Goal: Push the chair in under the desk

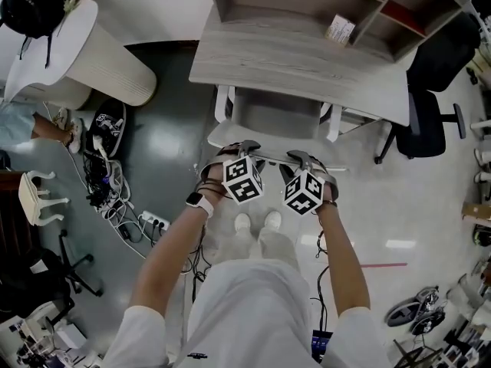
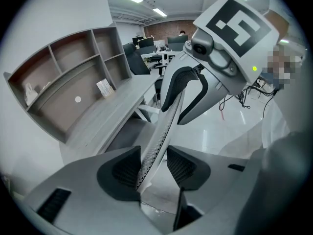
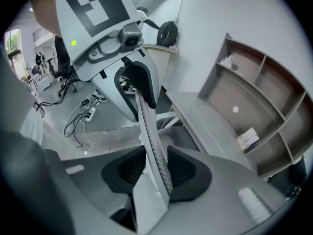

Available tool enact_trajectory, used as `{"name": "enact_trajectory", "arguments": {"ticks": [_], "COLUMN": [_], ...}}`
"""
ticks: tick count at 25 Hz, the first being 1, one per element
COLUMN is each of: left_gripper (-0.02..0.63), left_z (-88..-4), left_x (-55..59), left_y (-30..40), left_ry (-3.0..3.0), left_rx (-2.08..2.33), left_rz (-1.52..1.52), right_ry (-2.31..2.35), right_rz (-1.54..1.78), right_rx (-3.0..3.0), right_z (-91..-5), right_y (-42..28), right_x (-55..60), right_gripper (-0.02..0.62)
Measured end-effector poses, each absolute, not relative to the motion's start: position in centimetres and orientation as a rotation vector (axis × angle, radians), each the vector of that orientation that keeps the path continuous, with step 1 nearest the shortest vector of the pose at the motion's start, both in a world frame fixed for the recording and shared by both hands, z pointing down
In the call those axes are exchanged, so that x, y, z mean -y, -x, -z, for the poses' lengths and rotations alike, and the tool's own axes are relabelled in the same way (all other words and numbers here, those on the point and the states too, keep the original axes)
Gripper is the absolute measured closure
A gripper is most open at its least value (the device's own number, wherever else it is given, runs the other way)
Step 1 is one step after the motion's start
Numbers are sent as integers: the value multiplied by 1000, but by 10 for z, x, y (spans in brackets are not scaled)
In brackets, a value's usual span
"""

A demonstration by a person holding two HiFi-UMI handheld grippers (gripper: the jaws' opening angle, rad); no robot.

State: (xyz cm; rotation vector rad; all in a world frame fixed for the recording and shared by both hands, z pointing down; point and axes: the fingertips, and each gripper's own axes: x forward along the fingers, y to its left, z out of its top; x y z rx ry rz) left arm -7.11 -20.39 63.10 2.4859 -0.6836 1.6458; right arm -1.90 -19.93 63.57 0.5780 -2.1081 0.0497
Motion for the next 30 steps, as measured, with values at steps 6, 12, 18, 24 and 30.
{"name": "enact_trajectory", "arguments": {"ticks": [6,12,18,24,30], "left_gripper": [434,434,434,433,431], "left_z": [-632,-632,-633,-633,-635], "left_x": [237,268,297,322,324], "left_y": [66,63,57,55,59], "left_ry": [-2475,-2485,-2482,-2477,-2482], "left_rx": [718,732,764,786,787], "left_rz": [-1635,-1638,-1634,-1634,-1657], "right_ry": [-571,-572,-548,-548,-587], "right_rz": [-35,-11,-15,-15,81], "right_rx": [2105,2110,2113,2112,2112], "right_z": [-636,-637,-637,-638,-638], "right_y": [13,10,5,3,7], "right_x": [232,264,293,318,319], "right_gripper": [446,446,447,446,451]}}
